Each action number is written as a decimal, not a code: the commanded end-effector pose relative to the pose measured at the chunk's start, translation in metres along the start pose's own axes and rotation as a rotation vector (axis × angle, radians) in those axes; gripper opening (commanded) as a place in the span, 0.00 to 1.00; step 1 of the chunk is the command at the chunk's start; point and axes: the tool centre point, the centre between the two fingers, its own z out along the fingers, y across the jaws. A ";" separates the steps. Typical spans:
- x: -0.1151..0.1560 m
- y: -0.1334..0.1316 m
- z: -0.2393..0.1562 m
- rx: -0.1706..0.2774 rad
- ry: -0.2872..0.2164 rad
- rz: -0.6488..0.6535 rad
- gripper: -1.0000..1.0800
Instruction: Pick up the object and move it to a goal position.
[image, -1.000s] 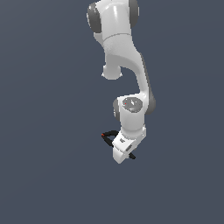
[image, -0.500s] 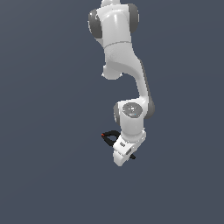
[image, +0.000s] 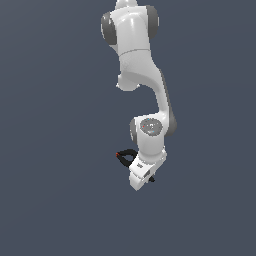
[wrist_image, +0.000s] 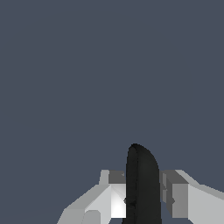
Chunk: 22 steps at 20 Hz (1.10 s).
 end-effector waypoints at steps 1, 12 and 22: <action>0.000 0.000 0.000 0.000 0.001 -0.001 0.00; 0.006 -0.011 -0.018 0.000 0.000 0.000 0.00; 0.031 -0.049 -0.083 -0.001 0.000 0.000 0.00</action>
